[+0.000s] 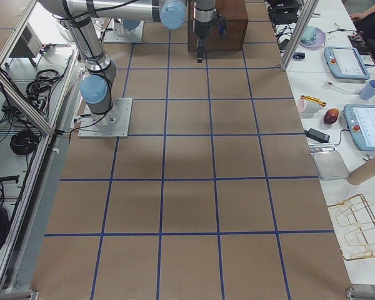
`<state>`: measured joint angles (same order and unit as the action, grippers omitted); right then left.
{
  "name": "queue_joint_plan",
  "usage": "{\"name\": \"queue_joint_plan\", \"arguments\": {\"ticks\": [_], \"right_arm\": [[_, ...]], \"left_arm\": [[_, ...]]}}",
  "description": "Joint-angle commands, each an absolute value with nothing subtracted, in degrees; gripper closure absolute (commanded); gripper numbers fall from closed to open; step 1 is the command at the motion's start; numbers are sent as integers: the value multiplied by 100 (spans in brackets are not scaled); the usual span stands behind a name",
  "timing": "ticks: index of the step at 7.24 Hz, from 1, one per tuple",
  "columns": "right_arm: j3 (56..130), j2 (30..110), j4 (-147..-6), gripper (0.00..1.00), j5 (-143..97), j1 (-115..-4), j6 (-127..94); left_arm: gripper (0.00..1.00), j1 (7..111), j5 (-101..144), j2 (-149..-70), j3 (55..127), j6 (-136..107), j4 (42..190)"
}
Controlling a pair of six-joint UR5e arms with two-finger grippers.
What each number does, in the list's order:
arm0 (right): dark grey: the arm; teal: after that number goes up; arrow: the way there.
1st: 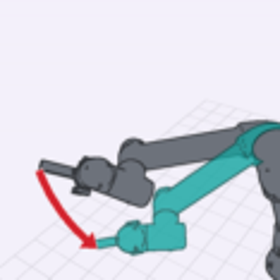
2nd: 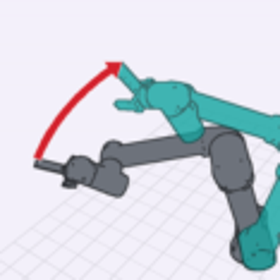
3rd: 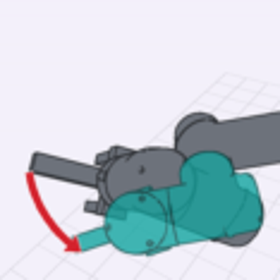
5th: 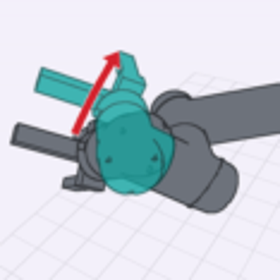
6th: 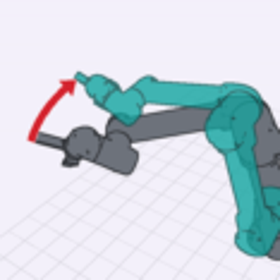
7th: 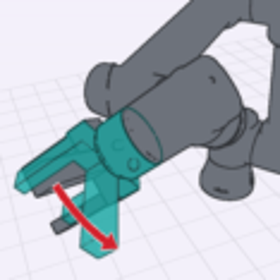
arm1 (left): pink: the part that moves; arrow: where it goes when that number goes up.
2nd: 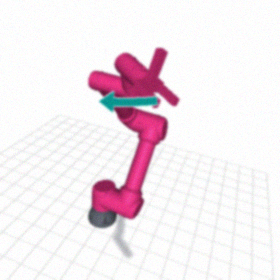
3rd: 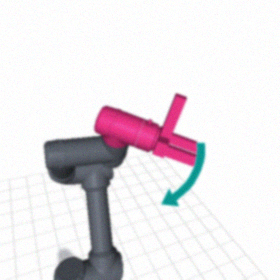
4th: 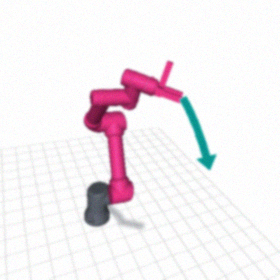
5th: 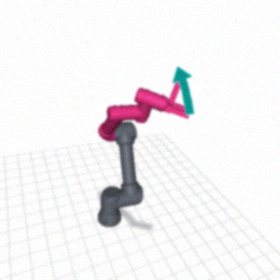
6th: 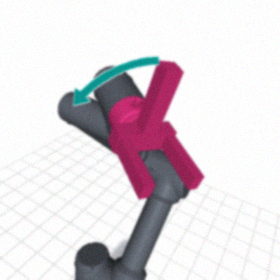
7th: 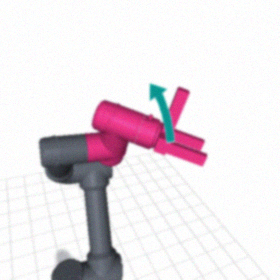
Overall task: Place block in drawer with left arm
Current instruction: 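Move the left gripper down to the drawer's white handle and grasp it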
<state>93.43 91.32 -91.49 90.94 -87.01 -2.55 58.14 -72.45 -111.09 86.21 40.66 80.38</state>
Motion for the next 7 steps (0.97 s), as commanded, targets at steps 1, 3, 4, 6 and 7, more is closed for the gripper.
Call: {"name": "queue_joint_plan", "arguments": {"ticks": [1, 3, 4, 6, 7], "right_arm": [[9343, 9132, -9149, 0, 9088, -8701, -255], [9343, 9132, -9149, 0, 9088, -8701, -255], [9343, 9132, -9149, 0, 9088, -8701, -255], [9343, 9132, -9149, 0, 9088, -8701, -255], [9343, 9132, -9149, 0, 9088, -8701, -255]], "left_arm": [[0, 5801, -7024, -11258, 8657, 3938, 8147], [0, 5801, -6578, -11285, 8858, 3543, 8165], [0, 5801, -6583, -11285, 8912, 3542, 8139], [0, 5801, -6609, -11355, 8912, 3533, 8121], [0, 5801, -6627, -11408, 8912, 3533, 8112]]}}
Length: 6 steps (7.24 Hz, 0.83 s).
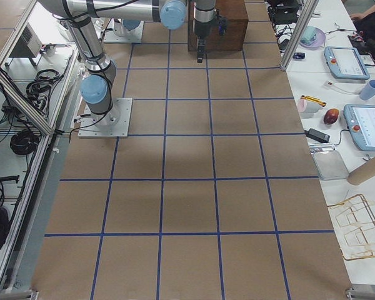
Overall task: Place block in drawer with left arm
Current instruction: 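Move the left gripper down to the drawer's white handle and grasp it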
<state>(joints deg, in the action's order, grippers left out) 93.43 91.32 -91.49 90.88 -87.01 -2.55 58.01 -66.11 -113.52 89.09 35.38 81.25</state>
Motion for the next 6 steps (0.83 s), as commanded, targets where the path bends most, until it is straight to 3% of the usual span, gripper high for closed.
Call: {"name": "queue_joint_plan", "arguments": {"ticks": [1, 6], "right_arm": [[9343, 9132, -9149, 0, 9088, -8701, -255], [9343, 9132, -9149, 0, 9088, -8701, -255]], "left_arm": [[0, 5809, -6670, -11469, 8912, 3333, 8104], [2, 5818, -6890, -11637, 8886, 3111, 8086]]}}
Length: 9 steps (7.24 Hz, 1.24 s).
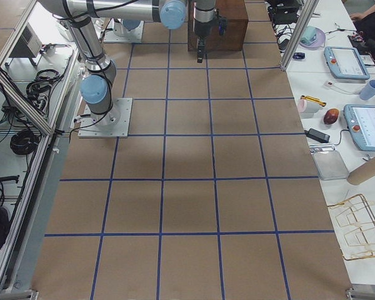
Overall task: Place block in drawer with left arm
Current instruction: 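Pull the white handle with the left gripper to slide the drawer open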
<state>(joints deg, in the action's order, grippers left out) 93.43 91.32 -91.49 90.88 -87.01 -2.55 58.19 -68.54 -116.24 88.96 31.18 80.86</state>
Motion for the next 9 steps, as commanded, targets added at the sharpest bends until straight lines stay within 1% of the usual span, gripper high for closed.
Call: {"name": "queue_joint_plan", "arguments": {"ticks": [1, 2, 3, 6, 9], "right_arm": [[9343, 9132, -9149, 0, 9088, -8701, -255], [9343, 9132, -9149, 0, 9088, -8701, -255], [9343, 9132, -9149, 0, 9097, -8701, -255], [9343, 9132, -9149, 0, 9088, -8701, -255], [9343, 9132, -9149, 0, 9088, -8701, -255]], "left_arm": [[2, 5818, -7082, -11637, 8834, 3111, 8086], [3, 5818, -7162, -11628, 8807, 3111, 8077], [10, 5818, -7224, -11619, 8798, 3111, 8077], [11, 5810, -7558, -11584, 8789, 3120, 7858], [11, 5801, -7874, -11593, 8596, 3155, 7866]]}}
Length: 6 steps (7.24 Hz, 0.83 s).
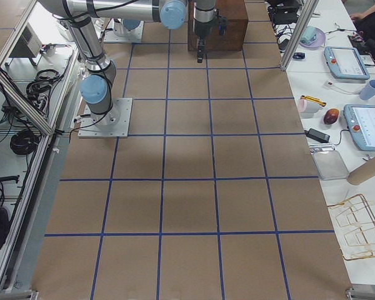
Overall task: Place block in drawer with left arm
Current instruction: 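Pull the white handle with the left gripper to slide the drawer open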
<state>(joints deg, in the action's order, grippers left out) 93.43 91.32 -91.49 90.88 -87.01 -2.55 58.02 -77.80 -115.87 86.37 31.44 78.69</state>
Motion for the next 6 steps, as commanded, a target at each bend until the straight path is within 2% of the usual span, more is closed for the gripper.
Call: {"name": "queue_joint_plan", "arguments": {"ticks": [1, 6], "right_arm": [[9343, 9132, -9149, 0, 9088, -8701, -255], [9343, 9132, -9149, 0, 9088, -8701, -255]], "left_arm": [[11, 5801, -7892, -11593, 8587, 3155, 7858], [11, 5766, -8130, -11584, 8578, 3190, 7787]]}}
